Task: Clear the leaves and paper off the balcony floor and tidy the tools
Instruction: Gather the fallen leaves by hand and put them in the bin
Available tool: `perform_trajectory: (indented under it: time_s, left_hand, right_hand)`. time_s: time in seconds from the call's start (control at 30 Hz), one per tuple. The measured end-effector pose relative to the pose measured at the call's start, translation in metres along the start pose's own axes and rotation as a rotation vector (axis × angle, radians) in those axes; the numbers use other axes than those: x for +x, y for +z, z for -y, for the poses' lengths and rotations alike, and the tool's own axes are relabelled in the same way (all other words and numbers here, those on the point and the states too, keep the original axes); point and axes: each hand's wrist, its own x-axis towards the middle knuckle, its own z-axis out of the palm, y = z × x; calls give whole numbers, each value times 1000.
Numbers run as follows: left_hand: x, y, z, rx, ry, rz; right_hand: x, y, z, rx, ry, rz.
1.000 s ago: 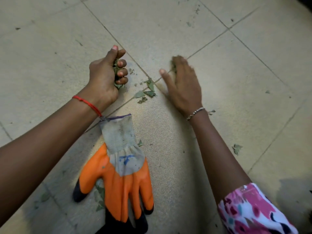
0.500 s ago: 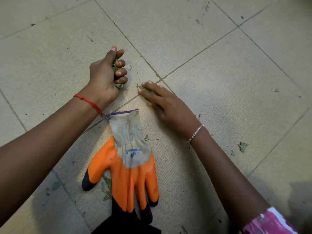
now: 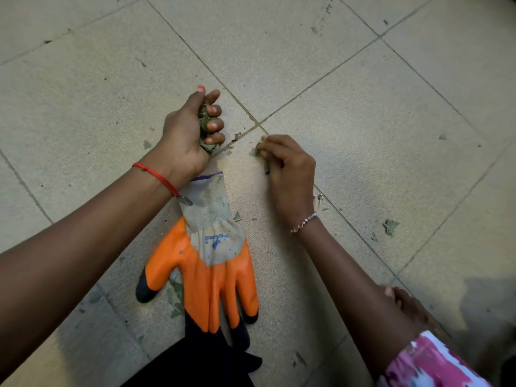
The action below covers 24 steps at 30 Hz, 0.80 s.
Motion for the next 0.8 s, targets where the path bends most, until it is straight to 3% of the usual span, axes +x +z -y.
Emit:
perform_trajectory:
  time_s: [0.07,0.13,0.2,0.3,0.43,0.57,0.67,0.73,0.8]
  left_hand:
    - [-6,7,11,19,-20,5]
    - [-13,15,25,44,-38,-10]
    - [-21,22,38,19,-77,-19]
    - [-34,38,53,-168,-193,15]
    - [-38,45,63,-204,-295,137]
    - [-39,44,69,-94,-317,152]
    - [-38,40,67,-107,-324,169]
    - [-36,36,67,-78,-331,195]
    - [-35,32,65,-92,-341,198]
  right_hand:
    - [4,-3,12,254,305,-98]
    - [5,-11,28,686,617,-125]
    - [2,-14,42,877,681,-150]
    - [-15,-18,54,512,396,-231]
    - [-39,-20,45,218,176,-135]
    - [-49,-36,52,271,201,72]
    - [-49,-56,48,416,258,-22]
    - [-50,-67,31,251,314,-202]
    - [-54,-75,4,-171,441,-308]
